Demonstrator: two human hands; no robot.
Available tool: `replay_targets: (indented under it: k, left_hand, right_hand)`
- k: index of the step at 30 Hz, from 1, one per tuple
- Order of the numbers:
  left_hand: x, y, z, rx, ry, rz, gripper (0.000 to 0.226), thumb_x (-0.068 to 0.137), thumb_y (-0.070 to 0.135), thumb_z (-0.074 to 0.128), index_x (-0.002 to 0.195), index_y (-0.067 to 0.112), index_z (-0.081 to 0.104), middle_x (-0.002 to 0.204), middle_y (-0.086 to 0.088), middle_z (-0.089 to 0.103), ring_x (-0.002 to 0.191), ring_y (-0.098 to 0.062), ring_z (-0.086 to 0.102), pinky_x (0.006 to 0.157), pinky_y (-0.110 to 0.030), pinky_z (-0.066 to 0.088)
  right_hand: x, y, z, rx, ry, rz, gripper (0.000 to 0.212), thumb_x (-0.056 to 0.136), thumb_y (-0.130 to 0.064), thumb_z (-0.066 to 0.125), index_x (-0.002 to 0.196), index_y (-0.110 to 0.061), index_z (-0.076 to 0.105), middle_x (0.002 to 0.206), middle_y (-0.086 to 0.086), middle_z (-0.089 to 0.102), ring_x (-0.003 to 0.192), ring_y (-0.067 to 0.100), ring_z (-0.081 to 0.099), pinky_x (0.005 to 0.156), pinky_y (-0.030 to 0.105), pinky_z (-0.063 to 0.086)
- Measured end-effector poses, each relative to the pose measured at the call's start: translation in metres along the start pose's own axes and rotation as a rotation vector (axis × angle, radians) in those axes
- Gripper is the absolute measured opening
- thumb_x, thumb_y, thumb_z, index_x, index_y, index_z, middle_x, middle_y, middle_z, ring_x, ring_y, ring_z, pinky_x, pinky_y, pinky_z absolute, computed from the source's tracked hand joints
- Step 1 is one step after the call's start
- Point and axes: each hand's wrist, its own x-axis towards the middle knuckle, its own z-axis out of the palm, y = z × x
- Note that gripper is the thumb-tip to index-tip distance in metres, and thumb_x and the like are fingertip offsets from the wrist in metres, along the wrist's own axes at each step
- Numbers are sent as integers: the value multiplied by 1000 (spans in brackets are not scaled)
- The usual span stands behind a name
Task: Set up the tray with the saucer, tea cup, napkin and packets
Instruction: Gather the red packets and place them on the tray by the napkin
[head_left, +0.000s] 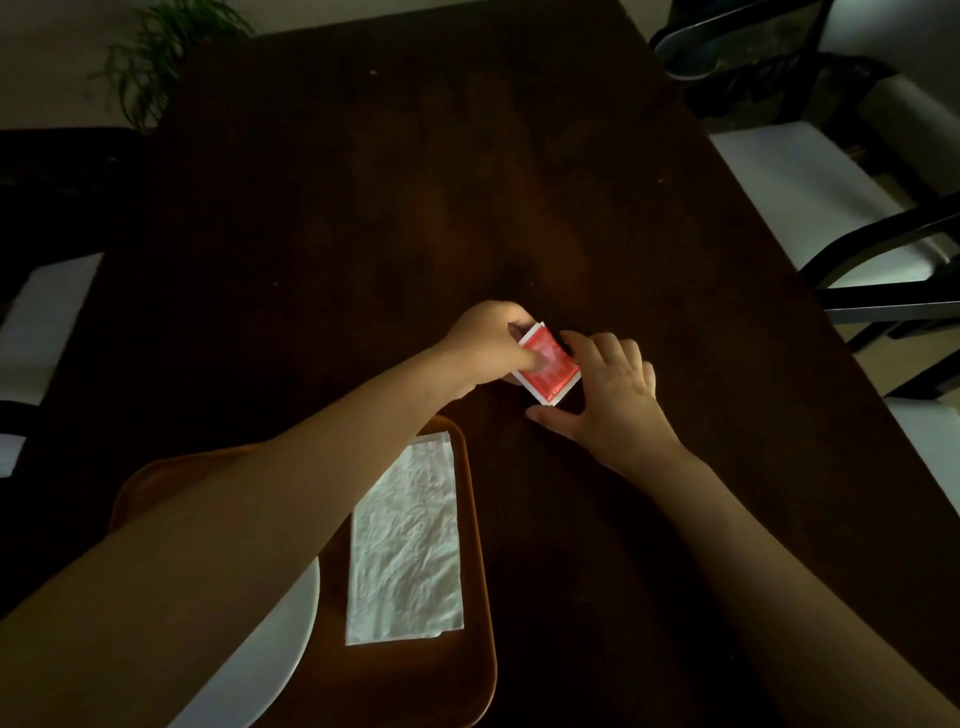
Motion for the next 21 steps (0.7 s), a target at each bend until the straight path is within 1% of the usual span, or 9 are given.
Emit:
replay_targets:
  k: [3,5,8,10,12,14,16,18,21]
  left_hand:
    - [-6,0,2,-147,15,-19,35,76,6,71,107,9,56,87,3,57,80,-12,61,52,-13,55]
    - [-11,0,4,-218,44,-13,33,76,5,70,106,8,56,84,3,57,78,-12,61,52,-13,55]
    - [-19,-1,2,-280,51,-15,37,77,8,70,110,12,54,91,3,58,86,-13,62,64,-18,57]
    - [-25,-4,-2,-298,-17,20,46,75,13,73,117,19,53,103,2,60,95,-12,62,75,-19,55]
    - [-32,-6,-7,-301,-120,68,59,73,15,74,125,26,48,117,3,58,106,-9,59,87,-20,51]
    - [-38,-8,-9,-314,-167,100,64,73,13,74,129,27,46,122,7,57,114,-6,55,92,-21,48]
    - [-43,-7,-11,-347,-161,130,62,74,11,74,128,25,47,117,12,60,109,2,58,84,-13,50]
    - [-48,-5,-11,-360,-140,164,59,73,12,74,125,25,50,109,13,63,101,5,61,77,-8,50]
    - [-54,-2,-10,-318,-75,224,51,70,17,76,114,34,55,104,9,66,101,-3,63,85,-15,52]
  right_hand:
    - [0,-4,-2,-49,70,-22,68,73,-45,67,129,-15,42,124,9,50,116,28,40,97,41,31]
    - [2,-6,-4,-50,100,-32,58,75,-42,66,122,-13,47,119,9,54,112,28,43,94,41,33]
    - [2,-8,-7,-24,97,-62,54,77,-38,66,121,-12,49,118,10,55,110,27,44,93,39,33]
    - [1,-8,-11,57,63,-94,52,75,-33,68,120,-11,51,116,10,56,108,27,45,92,37,36]
    - [0,-7,-18,216,0,-116,48,74,-29,69,117,-11,54,111,7,57,104,22,47,86,29,40]
    - [-2,-7,-25,396,-77,-118,43,75,-28,70,114,-18,55,104,-3,56,100,14,50,79,18,41]
    - [-4,-9,-29,513,-140,-116,37,76,-27,70,109,-30,53,99,-13,54,94,5,52,75,14,41]
    - [-6,-13,-33,589,-190,-104,35,77,-26,69,102,-40,51,97,-17,55,90,-1,53,75,13,42]
    - [-10,-17,-38,658,-228,-101,37,77,-25,69,100,-47,50,100,-13,57,90,-2,55,80,19,45]
